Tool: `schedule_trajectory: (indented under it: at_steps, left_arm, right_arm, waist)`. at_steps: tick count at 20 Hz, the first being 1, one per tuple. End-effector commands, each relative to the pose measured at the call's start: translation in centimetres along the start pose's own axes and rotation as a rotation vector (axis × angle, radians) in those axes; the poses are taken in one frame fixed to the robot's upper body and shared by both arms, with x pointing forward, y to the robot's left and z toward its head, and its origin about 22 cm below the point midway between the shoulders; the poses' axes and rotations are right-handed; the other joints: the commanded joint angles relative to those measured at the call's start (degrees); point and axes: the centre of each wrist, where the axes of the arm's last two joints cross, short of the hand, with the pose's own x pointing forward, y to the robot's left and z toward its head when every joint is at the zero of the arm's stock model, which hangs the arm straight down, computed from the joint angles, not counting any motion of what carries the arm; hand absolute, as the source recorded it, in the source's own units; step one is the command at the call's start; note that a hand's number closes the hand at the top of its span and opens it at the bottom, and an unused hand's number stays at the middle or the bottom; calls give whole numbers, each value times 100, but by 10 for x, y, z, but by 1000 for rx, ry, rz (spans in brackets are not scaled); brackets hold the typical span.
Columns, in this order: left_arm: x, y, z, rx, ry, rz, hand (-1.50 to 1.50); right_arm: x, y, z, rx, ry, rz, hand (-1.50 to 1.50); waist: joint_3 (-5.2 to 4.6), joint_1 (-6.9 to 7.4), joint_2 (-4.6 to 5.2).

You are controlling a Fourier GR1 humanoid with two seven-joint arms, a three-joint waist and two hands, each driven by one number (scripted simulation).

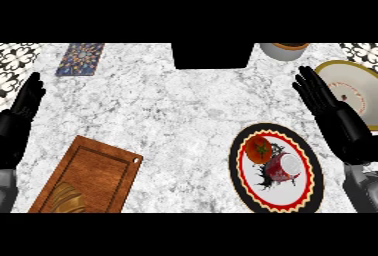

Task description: Pick the can from the plate and place it in the bowl

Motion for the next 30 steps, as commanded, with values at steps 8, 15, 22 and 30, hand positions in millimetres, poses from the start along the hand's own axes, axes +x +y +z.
schedule_trajectory:
  at_steps: [8,15,22,30]
  left_arm:
    - [18,-39,-6,1,-21,115,0]
    - [16,-54,-8,-6,-6,102,0]
    - [29,-53,-9,-7,-18,93,0]
    - [15,-55,-10,-1,0,70,0]
  right_arm:
    - [-50,-97,21,-61,-37,-30,150]
    - [-65,-141,47,352,-273,-199,-150]
    - [-25,-163,28,534,-190,155,-150]
    - [12,-140,-3,758,-104,522,-150]
  waist:
    - [-4,198,205]
    - [-7,201,132]
    - [-23,293,70]
    - [-47,200,45]
